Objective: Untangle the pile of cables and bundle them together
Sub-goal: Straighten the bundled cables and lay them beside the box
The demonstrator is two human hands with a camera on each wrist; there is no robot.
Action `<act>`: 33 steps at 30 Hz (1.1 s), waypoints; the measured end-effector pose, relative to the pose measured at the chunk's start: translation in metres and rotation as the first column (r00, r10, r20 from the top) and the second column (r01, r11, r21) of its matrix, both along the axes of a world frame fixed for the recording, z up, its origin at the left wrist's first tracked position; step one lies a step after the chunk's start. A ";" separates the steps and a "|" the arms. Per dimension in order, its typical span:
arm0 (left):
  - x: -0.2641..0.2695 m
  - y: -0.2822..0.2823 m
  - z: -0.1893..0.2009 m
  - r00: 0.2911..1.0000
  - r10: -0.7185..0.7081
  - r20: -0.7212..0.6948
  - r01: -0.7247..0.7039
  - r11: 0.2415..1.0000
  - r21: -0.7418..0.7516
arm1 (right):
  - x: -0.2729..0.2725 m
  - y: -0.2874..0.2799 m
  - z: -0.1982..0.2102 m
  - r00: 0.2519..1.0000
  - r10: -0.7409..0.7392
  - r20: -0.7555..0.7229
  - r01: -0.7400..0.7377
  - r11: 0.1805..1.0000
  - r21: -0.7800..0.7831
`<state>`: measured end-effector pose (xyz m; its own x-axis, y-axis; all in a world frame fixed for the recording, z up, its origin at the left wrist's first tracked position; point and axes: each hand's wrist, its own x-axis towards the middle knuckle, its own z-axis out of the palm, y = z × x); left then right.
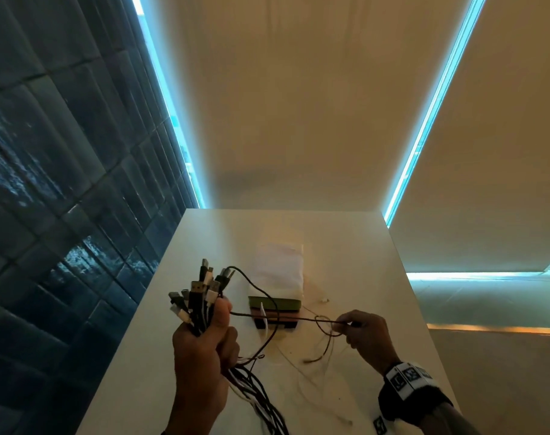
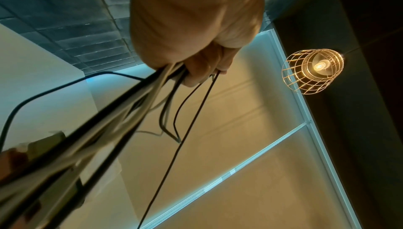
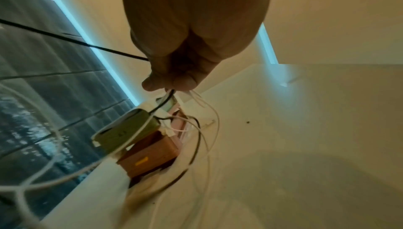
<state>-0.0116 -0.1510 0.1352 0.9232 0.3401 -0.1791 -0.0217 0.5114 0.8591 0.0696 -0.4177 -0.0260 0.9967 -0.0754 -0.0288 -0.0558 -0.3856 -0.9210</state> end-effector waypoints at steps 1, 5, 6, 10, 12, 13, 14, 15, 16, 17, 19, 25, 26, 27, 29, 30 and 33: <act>-0.001 0.004 0.001 1.000 0.001 0.028 -0.001 1.000 -0.022 | 0.001 -0.005 -0.005 1.000 -0.017 -0.017 0.016 1.000 -0.018; -0.007 0.015 0.009 0.990 -0.031 0.140 0.042 0.996 -0.081 | 0.003 -0.019 -0.021 0.997 -0.064 -0.031 0.061 0.995 -0.077; -0.009 0.017 0.011 0.987 -0.030 0.156 0.045 0.995 -0.092 | 0.004 -0.020 -0.025 0.997 -0.068 -0.027 0.065 0.993 -0.095; -0.014 0.019 0.013 0.986 0.003 0.166 0.031 0.979 -0.200 | 0.010 -0.021 -0.036 0.994 -0.107 -0.013 0.102 0.973 -0.205; -0.013 0.018 0.016 0.991 -0.001 0.137 0.034 0.971 -0.239 | 0.013 -0.018 -0.038 0.990 -0.139 -0.021 0.129 0.958 -0.255; -0.012 0.019 0.015 0.993 -0.003 0.120 0.032 0.972 -0.235 | 0.014 -0.016 -0.036 0.990 -0.142 -0.020 0.132 0.956 -0.261; -0.010 0.018 0.014 0.995 -0.007 0.102 0.030 0.975 -0.220 | 0.015 -0.012 -0.032 0.990 -0.142 -0.020 0.133 0.961 -0.241; -0.008 0.017 0.012 0.996 -0.008 0.083 0.024 0.981 -0.195 | 0.016 -0.009 -0.026 0.990 -0.140 -0.022 0.132 0.971 -0.201; -0.006 0.015 0.010 0.998 -0.011 0.062 0.021 0.986 -0.164 | 0.016 -0.004 -0.019 0.991 -0.135 -0.019 0.130 0.979 -0.155; -0.004 0.012 0.006 0.999 -0.019 0.046 0.024 0.992 -0.127 | 0.016 0.001 -0.010 0.992 -0.124 -0.011 0.122 0.987 -0.106; -0.002 0.001 0.000 1.000 -0.028 0.010 0.029 0.999 -0.039 | 0.013 0.011 0.008 0.996 -0.089 0.008 0.089 0.996 -0.012; 0.004 -0.036 -0.016 0.986 -0.081 -0.143 0.117 0.956 0.269 | -0.007 0.039 0.063 0.997 0.062 0.035 -0.070 0.948 0.310; 0.005 -0.041 -0.018 0.984 -0.081 -0.161 0.128 0.942 0.309 | -0.011 0.044 0.072 0.993 0.110 0.041 -0.117 0.939 0.322; 0.007 -0.045 -0.021 0.981 -0.077 -0.179 0.136 0.929 0.345 | -0.015 0.049 0.080 0.987 0.154 0.053 -0.163 0.935 0.317; 0.011 -0.051 -0.024 0.975 -0.077 -0.210 0.157 0.903 0.400 | -0.023 0.057 0.091 0.974 0.208 0.092 -0.226 0.933 0.279; 0.013 -0.053 -0.024 0.972 -0.086 -0.217 0.171 0.895 0.413 | -0.027 0.061 0.095 0.966 0.229 0.116 -0.252 0.932 0.261; 0.017 -0.056 -0.027 0.963 -0.118 -0.241 0.215 0.876 0.432 | -0.035 0.070 0.104 0.915 0.339 0.220 -0.379 0.909 0.175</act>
<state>0.0053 -0.2068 0.1082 0.9339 0.2731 -0.2308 0.2262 0.0484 0.9729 0.0349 -0.3479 0.0781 0.9443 0.2764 0.1787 0.2248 -0.1448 -0.9636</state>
